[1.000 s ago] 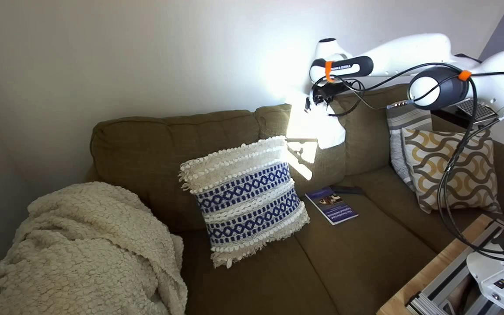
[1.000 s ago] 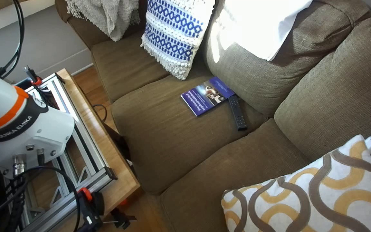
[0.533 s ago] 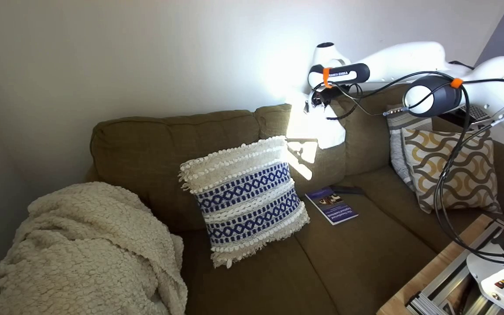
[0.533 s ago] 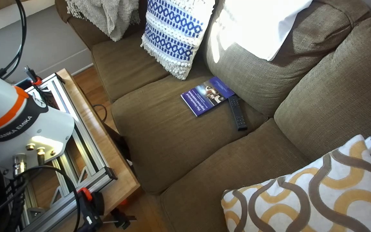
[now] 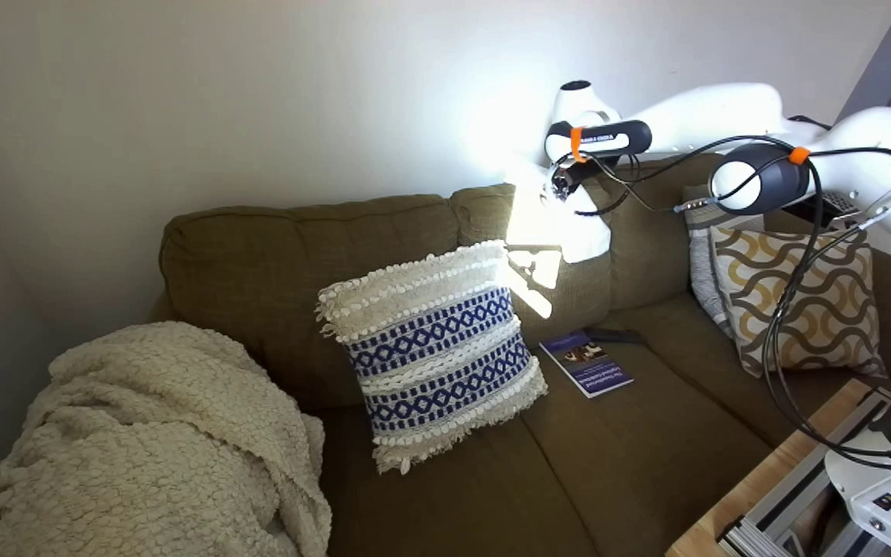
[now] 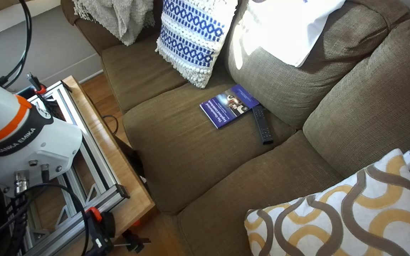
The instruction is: Put the white towel on the backrest of the chair
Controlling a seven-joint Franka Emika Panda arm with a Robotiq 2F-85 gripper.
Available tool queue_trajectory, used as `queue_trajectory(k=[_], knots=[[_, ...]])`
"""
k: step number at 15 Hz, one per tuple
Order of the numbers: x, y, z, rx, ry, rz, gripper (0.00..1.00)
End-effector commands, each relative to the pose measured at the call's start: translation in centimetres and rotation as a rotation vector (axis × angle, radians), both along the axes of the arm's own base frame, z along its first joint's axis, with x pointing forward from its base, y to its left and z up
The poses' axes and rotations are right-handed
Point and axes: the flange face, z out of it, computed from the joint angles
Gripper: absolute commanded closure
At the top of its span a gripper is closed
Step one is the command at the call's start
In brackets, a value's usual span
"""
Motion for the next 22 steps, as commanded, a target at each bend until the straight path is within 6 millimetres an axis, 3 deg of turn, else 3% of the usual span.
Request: queue_trajectory(k=[1, 7, 15, 19, 22], knots=[[0.3, -0.4, 0.1, -0.011, -0.016, -0.006, 1.00], [0.5, 0.9, 5.0, 0.034, -0.036, 0.027, 0.99], [-0.2, 5.6, 11.9, 0.139, -0.008, 0.148, 0.99], [-0.5, 7.8, 12.3, 0.163, 0.021, 0.200, 0.99], [-0.5, 8.4, 11.0, 0.143, 0.050, 0.220, 0.99]])
